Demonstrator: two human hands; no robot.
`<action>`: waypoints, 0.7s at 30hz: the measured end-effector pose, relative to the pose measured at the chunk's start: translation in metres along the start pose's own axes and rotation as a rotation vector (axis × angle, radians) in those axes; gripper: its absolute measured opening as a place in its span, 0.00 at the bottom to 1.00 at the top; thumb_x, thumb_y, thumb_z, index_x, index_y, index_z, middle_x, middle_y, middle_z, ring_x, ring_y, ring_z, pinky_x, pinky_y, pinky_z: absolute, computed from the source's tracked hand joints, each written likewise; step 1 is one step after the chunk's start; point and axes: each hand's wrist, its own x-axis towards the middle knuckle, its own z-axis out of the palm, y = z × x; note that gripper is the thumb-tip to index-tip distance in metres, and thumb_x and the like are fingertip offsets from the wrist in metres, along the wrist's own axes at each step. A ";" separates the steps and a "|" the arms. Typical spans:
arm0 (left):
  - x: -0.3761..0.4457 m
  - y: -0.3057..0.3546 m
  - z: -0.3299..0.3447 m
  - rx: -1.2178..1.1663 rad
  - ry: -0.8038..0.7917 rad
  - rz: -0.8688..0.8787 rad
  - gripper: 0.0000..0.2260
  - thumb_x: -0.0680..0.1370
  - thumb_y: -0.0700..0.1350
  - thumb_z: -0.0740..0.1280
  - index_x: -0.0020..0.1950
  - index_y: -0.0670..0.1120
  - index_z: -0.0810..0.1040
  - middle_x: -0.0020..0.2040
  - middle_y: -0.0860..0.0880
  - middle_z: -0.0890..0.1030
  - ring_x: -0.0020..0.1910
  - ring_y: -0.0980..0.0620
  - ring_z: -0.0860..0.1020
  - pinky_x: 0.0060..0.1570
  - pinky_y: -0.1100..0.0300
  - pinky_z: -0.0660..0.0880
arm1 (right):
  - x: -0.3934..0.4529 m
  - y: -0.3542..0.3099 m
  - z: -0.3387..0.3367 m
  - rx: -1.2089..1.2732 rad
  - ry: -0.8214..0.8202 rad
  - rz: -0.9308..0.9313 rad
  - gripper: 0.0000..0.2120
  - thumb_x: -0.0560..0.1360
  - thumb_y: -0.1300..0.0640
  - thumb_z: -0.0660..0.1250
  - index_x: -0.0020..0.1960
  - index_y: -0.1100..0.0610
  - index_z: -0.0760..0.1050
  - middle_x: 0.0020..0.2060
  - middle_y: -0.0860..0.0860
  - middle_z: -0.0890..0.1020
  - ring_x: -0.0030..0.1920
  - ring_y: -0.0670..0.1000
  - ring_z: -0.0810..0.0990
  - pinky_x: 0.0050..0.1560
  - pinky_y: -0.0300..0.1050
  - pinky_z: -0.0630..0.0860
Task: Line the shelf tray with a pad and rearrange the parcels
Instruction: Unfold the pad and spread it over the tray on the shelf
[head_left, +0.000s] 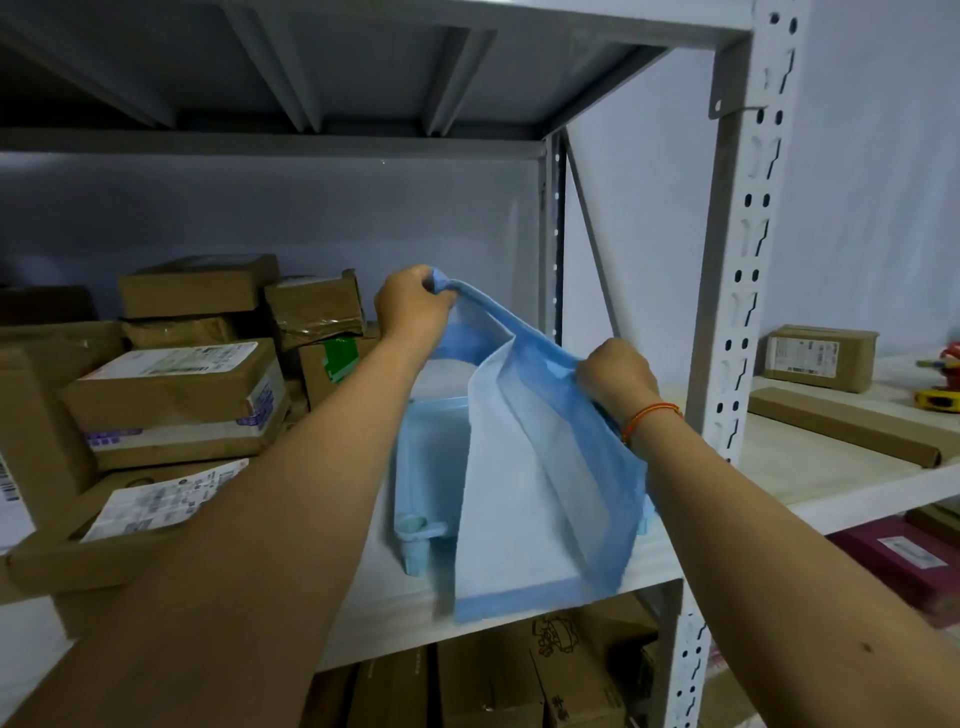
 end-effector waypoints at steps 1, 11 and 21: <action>0.000 0.000 0.002 0.035 0.003 0.022 0.03 0.75 0.42 0.69 0.43 0.46 0.75 0.44 0.45 0.78 0.44 0.46 0.75 0.44 0.58 0.70 | -0.001 0.002 0.003 -0.055 0.022 -0.023 0.09 0.77 0.59 0.62 0.54 0.62 0.75 0.42 0.56 0.77 0.43 0.57 0.76 0.40 0.48 0.72; -0.006 -0.016 0.027 0.140 -0.065 0.087 0.13 0.72 0.49 0.72 0.49 0.43 0.75 0.53 0.42 0.79 0.52 0.43 0.77 0.43 0.60 0.66 | -0.021 -0.016 0.015 -0.194 0.036 -0.345 0.16 0.76 0.47 0.64 0.53 0.60 0.75 0.49 0.57 0.81 0.46 0.59 0.78 0.40 0.45 0.70; -0.026 -0.029 0.029 0.399 -0.593 -0.172 0.47 0.71 0.53 0.75 0.79 0.43 0.47 0.78 0.40 0.52 0.75 0.42 0.60 0.68 0.55 0.63 | -0.009 0.001 0.026 -0.147 -0.397 -0.074 0.14 0.80 0.58 0.59 0.59 0.66 0.76 0.57 0.62 0.79 0.55 0.59 0.77 0.46 0.45 0.69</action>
